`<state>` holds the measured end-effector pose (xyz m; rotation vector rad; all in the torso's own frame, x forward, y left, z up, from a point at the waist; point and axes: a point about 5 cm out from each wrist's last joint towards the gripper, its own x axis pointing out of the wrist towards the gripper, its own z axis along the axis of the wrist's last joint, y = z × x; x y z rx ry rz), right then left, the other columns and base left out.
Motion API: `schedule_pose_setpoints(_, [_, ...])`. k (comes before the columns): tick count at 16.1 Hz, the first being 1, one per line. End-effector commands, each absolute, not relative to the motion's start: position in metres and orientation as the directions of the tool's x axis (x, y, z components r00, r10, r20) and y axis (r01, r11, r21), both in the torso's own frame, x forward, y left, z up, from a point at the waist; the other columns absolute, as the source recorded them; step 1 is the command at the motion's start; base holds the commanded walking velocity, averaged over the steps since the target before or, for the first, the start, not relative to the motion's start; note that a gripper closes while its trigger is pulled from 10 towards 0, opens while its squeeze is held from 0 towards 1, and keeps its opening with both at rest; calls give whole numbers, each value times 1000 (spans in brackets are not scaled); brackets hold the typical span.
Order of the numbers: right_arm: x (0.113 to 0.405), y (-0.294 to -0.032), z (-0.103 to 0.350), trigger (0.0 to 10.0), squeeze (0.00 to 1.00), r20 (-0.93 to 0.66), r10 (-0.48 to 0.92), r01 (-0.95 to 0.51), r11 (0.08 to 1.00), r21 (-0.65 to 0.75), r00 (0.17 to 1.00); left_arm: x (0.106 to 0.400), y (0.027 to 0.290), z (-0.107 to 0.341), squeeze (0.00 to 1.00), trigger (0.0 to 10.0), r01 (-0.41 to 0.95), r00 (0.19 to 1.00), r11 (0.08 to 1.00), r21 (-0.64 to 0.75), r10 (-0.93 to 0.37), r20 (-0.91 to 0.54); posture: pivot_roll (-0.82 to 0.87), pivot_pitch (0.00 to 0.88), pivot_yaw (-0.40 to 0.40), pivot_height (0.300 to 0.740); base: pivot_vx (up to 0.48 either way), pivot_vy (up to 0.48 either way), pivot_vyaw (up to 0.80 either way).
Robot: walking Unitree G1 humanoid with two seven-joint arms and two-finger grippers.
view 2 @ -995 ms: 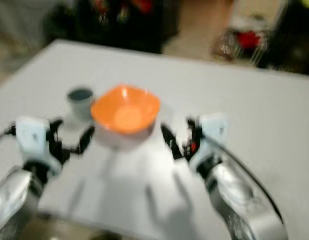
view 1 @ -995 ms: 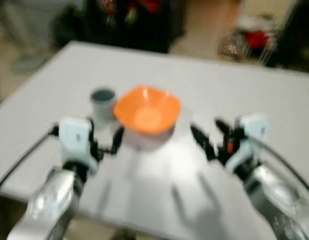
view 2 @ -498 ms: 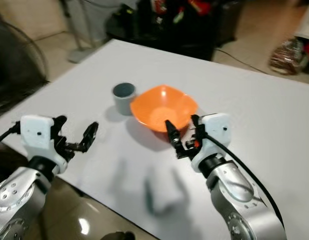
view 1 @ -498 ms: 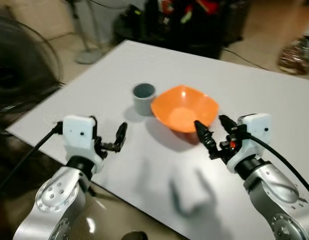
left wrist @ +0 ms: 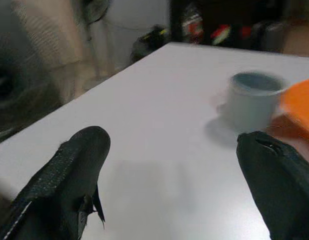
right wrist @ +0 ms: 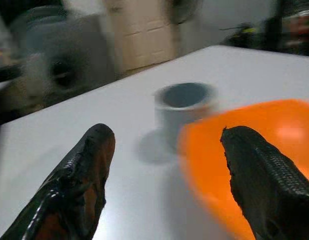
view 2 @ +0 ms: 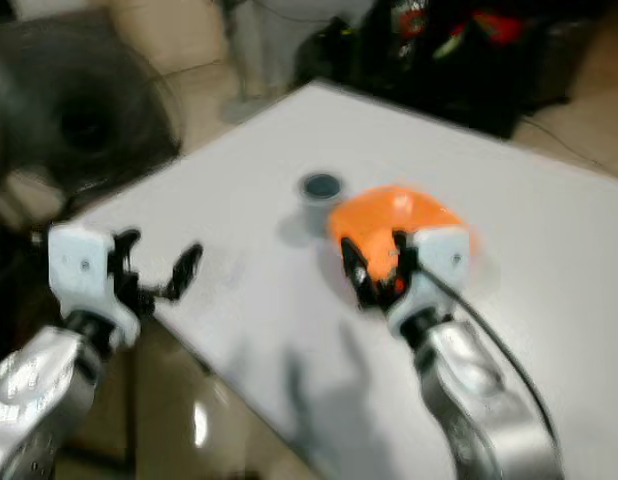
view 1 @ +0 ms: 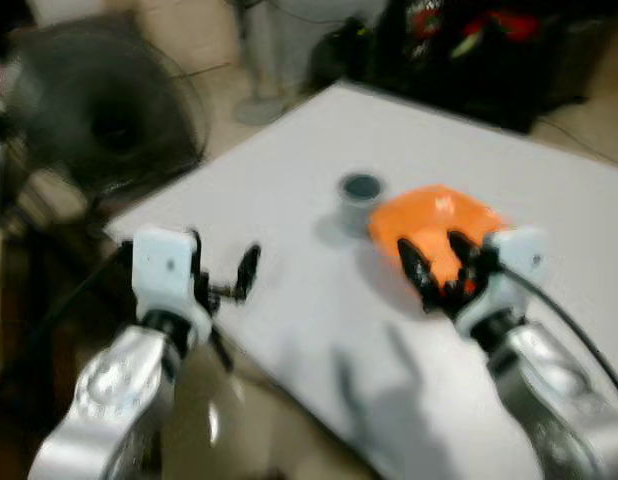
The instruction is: Setting the table
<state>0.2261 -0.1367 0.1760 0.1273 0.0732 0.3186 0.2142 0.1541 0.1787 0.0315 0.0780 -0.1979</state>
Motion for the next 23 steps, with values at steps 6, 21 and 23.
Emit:
schedule_pose_setpoints(6, [231,-142,175,10000,0,-46,335,-328,937,120,941,208,153,178,0,10000,187,979,982,25,-184,-88,-48,29,36,740,0,246,800])
schedule_pose_setpoints(21, [240,-130,153,10000,0,-143,334,-288,919,269,932,217,161,181,0,10000,171,983,983,64,-165,-78,-19,5,46,740,0,212,470])
schedule_pose_setpoints(23, [244,-131,151,10000,0,-160,313,-266,929,258,936,224,160,182,0,10000,172,983,983,61,-167,-78,-21,3,50,740,0,0,0])
